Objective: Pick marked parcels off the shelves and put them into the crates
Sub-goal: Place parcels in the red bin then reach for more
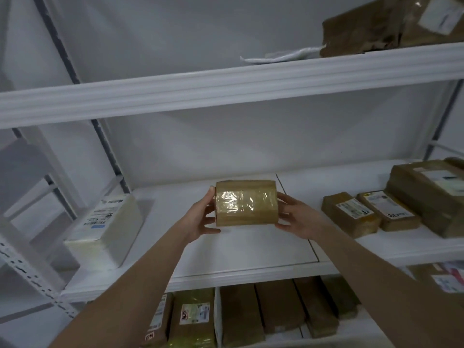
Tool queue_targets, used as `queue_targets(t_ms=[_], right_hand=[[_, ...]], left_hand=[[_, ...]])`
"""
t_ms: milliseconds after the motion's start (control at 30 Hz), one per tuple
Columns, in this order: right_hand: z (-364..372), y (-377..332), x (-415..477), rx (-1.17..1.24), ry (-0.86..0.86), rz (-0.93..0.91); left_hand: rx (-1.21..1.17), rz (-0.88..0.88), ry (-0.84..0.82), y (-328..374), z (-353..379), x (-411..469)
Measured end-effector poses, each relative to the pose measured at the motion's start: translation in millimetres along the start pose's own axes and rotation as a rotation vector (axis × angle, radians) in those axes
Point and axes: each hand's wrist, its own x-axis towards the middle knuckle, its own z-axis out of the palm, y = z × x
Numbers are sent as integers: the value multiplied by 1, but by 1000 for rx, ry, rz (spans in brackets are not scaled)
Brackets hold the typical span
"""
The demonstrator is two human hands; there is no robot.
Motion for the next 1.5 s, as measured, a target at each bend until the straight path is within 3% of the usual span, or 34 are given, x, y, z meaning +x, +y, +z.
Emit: queue_targets(t_ms=[200,400,700,900,1133,1200,1400,1500], right_hand=[[-1,-3,-12,80,44,25],[-2,-3,-23,-26,34,63],[13,18,-13,-4,114,-5],[19,28,-11,-18,111,19],[34,47,-4,-291,169,39],[42,56,-3,-359,175,21],[58,70,9,-591,247,23],[51,63,16,-879,400,-124]], left_hand=[[-24,43,-138,-3,10,-1],[-2,62,-176,-18,11,6],[-34,27,24,-25,20,8],[138,-110,-44,-31,15,4],[324,38,152,-41,14,8],[500,72,194,-46,15,15],[1329,32,202,-43,36,24],[1562,17,123,-48,54,21]])
